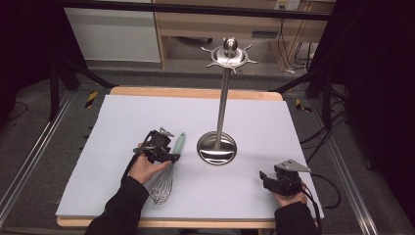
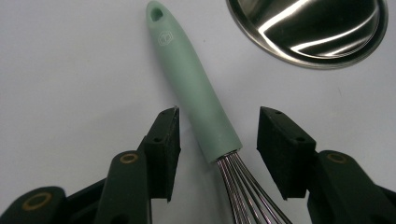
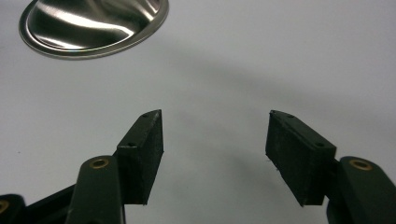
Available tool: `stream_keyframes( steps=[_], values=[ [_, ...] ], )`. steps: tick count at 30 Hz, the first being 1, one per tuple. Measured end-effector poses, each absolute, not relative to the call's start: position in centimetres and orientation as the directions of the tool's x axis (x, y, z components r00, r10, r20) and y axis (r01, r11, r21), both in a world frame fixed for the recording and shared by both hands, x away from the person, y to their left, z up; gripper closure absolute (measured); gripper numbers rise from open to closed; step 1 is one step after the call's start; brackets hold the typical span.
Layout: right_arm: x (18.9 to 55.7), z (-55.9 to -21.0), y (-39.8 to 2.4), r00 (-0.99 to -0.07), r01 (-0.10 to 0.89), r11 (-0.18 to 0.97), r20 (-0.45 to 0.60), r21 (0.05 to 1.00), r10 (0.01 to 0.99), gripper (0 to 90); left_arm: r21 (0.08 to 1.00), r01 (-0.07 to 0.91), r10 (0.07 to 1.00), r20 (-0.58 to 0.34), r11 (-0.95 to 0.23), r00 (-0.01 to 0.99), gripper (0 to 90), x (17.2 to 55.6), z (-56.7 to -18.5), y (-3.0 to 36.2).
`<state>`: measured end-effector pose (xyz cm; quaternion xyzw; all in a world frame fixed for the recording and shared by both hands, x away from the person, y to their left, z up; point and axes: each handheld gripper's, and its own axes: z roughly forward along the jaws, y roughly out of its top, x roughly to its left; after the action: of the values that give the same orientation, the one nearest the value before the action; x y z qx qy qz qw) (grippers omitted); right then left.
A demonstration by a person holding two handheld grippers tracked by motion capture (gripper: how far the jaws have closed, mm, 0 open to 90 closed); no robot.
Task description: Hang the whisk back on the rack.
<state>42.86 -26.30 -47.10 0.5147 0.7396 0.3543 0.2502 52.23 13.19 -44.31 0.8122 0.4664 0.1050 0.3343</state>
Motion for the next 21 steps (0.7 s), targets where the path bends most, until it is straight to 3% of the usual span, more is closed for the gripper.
stream_keyframes(
  steps=[21],
  values=[
    [42.9, -47.1, -26.3, -0.348, 0.587, 0.216, 0.002, 0.780, 0.938, 37.0, 0.547, 0.732, 0.824, -0.125, -0.408, 0.553, 58.0, 53.3, -45.9, 13.0]
  ],
)
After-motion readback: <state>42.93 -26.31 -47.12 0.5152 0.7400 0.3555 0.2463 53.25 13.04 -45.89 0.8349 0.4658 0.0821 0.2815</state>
